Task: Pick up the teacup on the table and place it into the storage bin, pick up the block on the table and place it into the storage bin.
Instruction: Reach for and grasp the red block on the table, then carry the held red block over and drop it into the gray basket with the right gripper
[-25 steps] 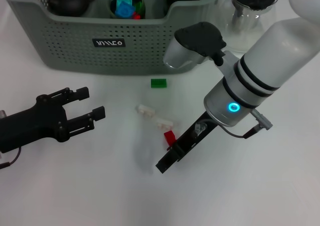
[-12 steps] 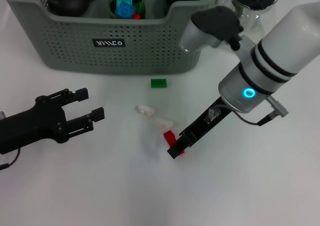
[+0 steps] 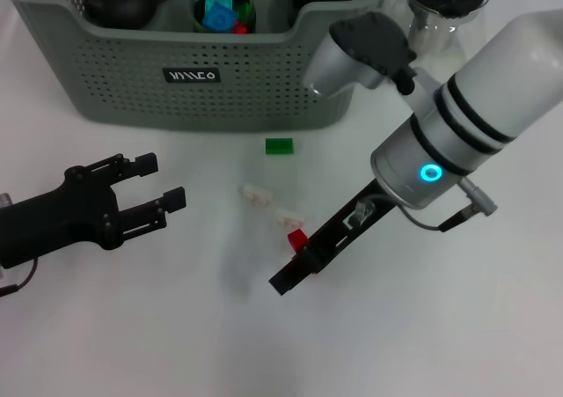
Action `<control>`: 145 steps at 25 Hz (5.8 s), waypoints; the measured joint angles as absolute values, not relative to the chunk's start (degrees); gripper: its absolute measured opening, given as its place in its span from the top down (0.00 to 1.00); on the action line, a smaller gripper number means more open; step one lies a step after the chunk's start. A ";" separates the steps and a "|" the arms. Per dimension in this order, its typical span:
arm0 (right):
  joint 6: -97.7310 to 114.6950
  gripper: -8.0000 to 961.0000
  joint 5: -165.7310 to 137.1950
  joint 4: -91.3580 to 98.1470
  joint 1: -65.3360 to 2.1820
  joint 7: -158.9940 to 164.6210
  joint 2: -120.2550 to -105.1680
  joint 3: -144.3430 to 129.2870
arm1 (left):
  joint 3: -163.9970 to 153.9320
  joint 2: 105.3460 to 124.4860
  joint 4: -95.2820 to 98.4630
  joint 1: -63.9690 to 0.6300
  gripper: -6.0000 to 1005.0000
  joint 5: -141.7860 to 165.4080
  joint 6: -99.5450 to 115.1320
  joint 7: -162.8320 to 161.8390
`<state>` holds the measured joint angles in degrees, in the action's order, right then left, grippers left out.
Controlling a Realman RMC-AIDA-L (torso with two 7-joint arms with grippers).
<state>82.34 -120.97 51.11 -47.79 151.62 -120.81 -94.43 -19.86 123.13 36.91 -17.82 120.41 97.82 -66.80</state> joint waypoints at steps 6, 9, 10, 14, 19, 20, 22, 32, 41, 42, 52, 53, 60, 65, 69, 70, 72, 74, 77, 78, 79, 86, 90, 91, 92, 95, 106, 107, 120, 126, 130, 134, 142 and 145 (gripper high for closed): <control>79.12 0.43 -118.91 46.11 -48.53 150.33 -120.76 -95.88 | -19.86 123.13 36.91 -17.84 0.28 120.41 97.85 -66.79; 78.24 0.43 -118.86 43.92 -48.82 150.26 -120.76 -96.00 | -19.86 123.13 36.91 -17.84 0.28 120.41 97.94 -66.80; 78.13 0.43 -118.84 43.53 -48.84 150.24 -120.76 -96.02 | -19.87 123.13 36.91 -17.84 0.28 120.41 97.98 -66.79; 77.82 0.43 -118.95 43.26 -48.55 150.59 -120.59 -96.02 | -20.01 123.13 36.91 -17.84 0.28 120.41 98.06 -66.79; 78.19 0.43 -119.23 43.43 -47.96 151.30 -120.24 -95.32 | -19.97 123.20 36.92 -17.64 0.28 120.41 98.09 -66.79; 78.24 0.43 -119.36 43.68 -47.74 151.52 -120.19 -95.17 | -19.94 123.23 36.92 -17.54 0.28 120.41 98.12 -66.80; 78.48 0.43 -119.86 44.12 -47.30 151.81 -120.11 -94.59 | -19.86 123.23 36.91 -17.47 0.28 120.41 98.16 -66.79; 80.35 0.43 -122.44 48.33 -45.14 152.32 -120.05 -92.21 | -19.92 123.26 36.87 -17.23 0.28 120.41 98.34 -66.80; 83.29 0.43 -136.07 63.47 -41.16 153.18 -120.45 -93.89 | -20.25 123.31 36.82 -17.20 0.28 120.41 98.35 -66.79; 83.23 0.43 -137.34 64.20 -41.09 153.69 -120.47 -94.40 | -20.26 123.31 36.82 -17.21 0.28 120.41 98.32 -66.80; 80.96 0.43 -137.90 65.83 -42.30 154.18 -120.74 -102.22 | -20.18 123.37 36.82 -17.16 0.28 120.41 98.31 -66.79; 80.53 0.43 -137.89 66.09 -42.31 154.10 -120.74 -103.00 | -20.19 123.38 36.82 -17.16 0.28 120.41 98.29 -66.79; 76.44 0.43 -137.66 66.58 -42.24 154.51 -120.88 -107.75 | -20.22 123.40 36.83 -17.14 0.28 120.41 98.22 -66.80; 74.43 0.43 -137.78 66.25 -42.33 155.24 -120.94 -110.74 | -20.22 123.40 36.83 -17.14 0.28 120.41 98.30 -66.82; 73.67 0.43 -137.99 65.89 -42.43 156.16 -120.93 -111.32 | -20.22 123.40 36.83 -17.14 0.28 120.41 98.33 -66.86; 73.59 0.45 -137.93 65.69 -42.44 156.27 -120.93 -111.32 | -20.22 123.40 36.82 -17.14 0.28 120.41 98.33 -66.88; 73.40 0.50 -137.86 65.00 -42.59 156.47 -120.92 -111.32 | -20.22 123.40 36.82 -17.17 0.28 120.41 98.34 -66.91; 73.27 0.55 -137.82 63.98 -42.96 156.91 -120.97 -111.39 | -20.22 123.40 36.83 -17.18 0.28 120.41 98.36 -66.95; 72.91 0.55 -137.68 63.00 -43.42 158.08 -121.03 -111.41 | -20.22 123.40 36.82 -17.19 0.28 120.41 98.36 -67.01; 72.86 0.56 -137.14 63.14 -43.33 158.29 -120.99 -111.29 | -20.22 123.41 36.83 -17.18 0.28 120.41 98.35 -67.01; 72.86 0.58 -137.14 63.14 -43.33 158.29 -120.99 -111.29 | -20.22 123.43 36.83 -17.16 0.28 120.41 98.36 -67.01; 73.24 0.72 -135.33 63.58 -43.08 157.95 -120.63 -110.95 | -20.12 123.48 36.75 -17.14 0.28 120.41 98.34 -66.88; 73.69 0.79 -135.20 64.16 -42.88 158.22 -120.52 -110.47 | -20.03 123.49 36.74 -17.12 0.28 120.41 98.34 -66.86; 73.99 0.79 -135.18 64.59 -42.66 158.21 -120.47 -110.03 | -20.02 123.49 36.73 -17.09 0.28 120.41 98.34 -66.85; 74.73 0.79 -135.17 65.68 -42.19 158.06 -120.43 -109.12 | -20.02 123.49 36.73 -17.07 0.28 120.41 98.34 -66.85; 78.09 0.79 -135.08 71.30 -39.90 157.00 -120.31 -104.76 | -19.97 123.49 36.73 -17.04 0.28 120.41 98.36 -66.86; 90.08 0.79 -129.96 99.84 -34.28 155.37 -120.19 -85.18 | -19.74 123.48 36.74 -16.77 0.28 120.31 97.91 -66.86; 89.32 0.79 -129.67 100.51 -35.36 155.20 -120.16 -83.81 | -19.75 123.48 36.74 -16.92 0.28 120.29 97.90 -66.87; 63.48 0.79 -142.83 62.86 -63.81 152.65 -120.08 -75.04 | -19.91 123.50 36.74 -17.30 0.28 119.98 97.98 -66.97; 53.02 0.79 -144.13 39.80 -75.79 150.26 -119.13 -72.25 | -20.06 123.64 36.48 -17.53 0.28 119.96 98.29 -67.21; 46.05 0.79 -144.45 27.86 -80.75 149.90 -119.05 -72.56 | -20.15 123.66 35.59 -18.08 0.28 120.12 98.36 -67.18; 43.49 0.79 -144.37 24.56 -81.14 148.23 -120.17 -72.89 | -20.21 123.66 35.35 -18.30 0.28 120.25 98.39 -67.03; 44.12 0.74 -143.89 23.13 -80.62 147.48 -120.32 -72.88 | -20.22 123.66 35.33 -17.93 0.28 120.39 98.32 -66.82; 44.24 0.72 -143.88 23.12 -80.62 147.48 -120.33 -72.75 | -20.22 123.66 35.33 -17.74 0.28 120.41 98.31 -66.81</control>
